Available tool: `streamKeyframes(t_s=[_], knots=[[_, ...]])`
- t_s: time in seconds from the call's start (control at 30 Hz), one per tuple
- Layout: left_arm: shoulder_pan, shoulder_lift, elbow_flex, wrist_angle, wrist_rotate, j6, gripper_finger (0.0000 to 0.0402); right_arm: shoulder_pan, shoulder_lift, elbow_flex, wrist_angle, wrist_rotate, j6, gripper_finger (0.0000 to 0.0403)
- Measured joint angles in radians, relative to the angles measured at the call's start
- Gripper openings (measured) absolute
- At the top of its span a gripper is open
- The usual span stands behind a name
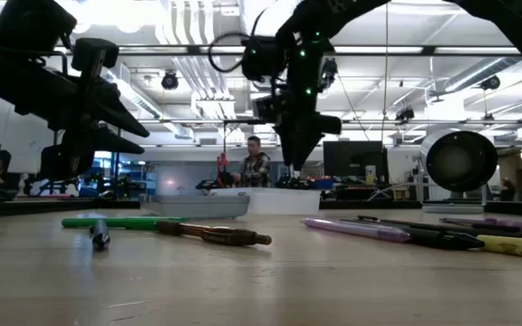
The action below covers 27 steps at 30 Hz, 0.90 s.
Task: Pick & place school supplies into a supply box
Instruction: Adjust the black supply box
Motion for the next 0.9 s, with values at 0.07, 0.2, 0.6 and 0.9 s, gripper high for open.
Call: streamKeyframes(t_s=[0.07,0.2,0.6,0.9], knots=[[0.0,0.0,0.0,0.0,-0.013,0.0,0.0092,0.017,0.0,0.0,0.022,-0.026,0.007,0.0169],[0.0,0.0,0.0,0.0,-0.018,-0.003,0.0092,0.043,0.038,-0.002,0.06,-0.046,-0.005,0.0168],[-0.021,0.002,0.0,-0.181,-0.018,-0.21,0.0092,0.064,0.075,-0.005,0.212,0.035,-0.194,0.0137],[-0.045,0.002,-0.002,-0.192,-0.019,-0.254,0.0092,0.09,0.073,0.009,0.253,0.028,0.073,0.015]])
